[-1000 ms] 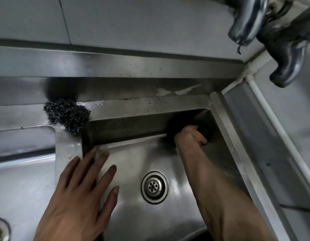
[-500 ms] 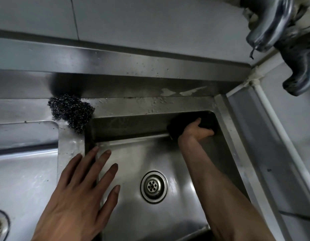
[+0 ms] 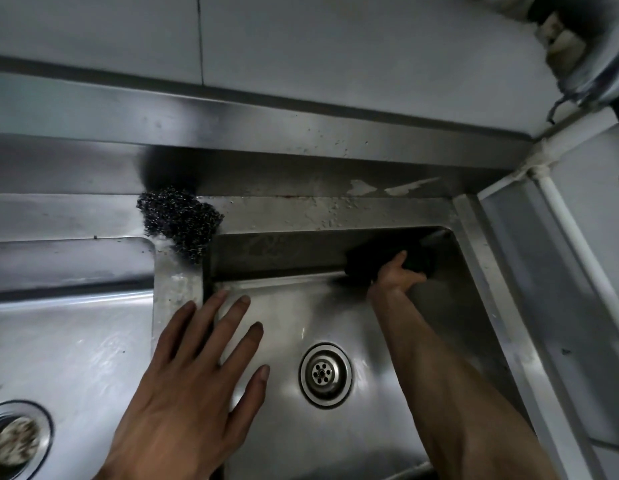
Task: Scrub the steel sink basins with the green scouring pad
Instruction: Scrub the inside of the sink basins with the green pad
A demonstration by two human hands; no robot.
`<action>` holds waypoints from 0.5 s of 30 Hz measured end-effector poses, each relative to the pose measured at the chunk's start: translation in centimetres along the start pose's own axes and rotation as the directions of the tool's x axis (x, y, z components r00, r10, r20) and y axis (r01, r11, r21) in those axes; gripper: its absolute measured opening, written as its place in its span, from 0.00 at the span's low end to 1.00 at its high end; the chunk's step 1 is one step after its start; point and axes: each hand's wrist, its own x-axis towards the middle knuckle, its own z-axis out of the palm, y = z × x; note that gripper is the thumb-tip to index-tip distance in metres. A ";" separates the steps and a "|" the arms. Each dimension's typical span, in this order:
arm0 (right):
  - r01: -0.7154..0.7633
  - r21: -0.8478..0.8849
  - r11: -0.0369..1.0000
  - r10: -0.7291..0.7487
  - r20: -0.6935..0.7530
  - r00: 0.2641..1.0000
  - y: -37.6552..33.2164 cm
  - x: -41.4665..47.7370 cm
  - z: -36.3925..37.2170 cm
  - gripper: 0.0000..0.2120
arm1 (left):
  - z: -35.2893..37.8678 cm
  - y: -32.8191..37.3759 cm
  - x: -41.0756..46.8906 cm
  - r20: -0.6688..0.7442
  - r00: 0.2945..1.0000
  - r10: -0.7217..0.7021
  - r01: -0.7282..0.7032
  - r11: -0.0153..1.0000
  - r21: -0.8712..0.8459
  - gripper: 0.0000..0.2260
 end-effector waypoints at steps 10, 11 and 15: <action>0.243 0.306 0.921 -0.251 -0.014 0.968 -3.4 -5.5 -0.6 0.24 | -0.7 0.1 0.0 0.072 0.997 -0.015 0.015 1.000 0.004 0.22; 0.239 0.319 0.917 -0.259 0.021 0.966 -3.7 -6.4 -0.9 0.23 | -0.8 0.1 0.0 0.076 0.997 -0.018 0.018 1.000 0.005 0.22; 0.223 0.400 0.889 -0.300 0.140 0.944 -4.3 -9.1 -3.9 0.20 | -1.0 0.3 0.0 0.072 0.997 -0.030 0.030 1.000 0.007 0.23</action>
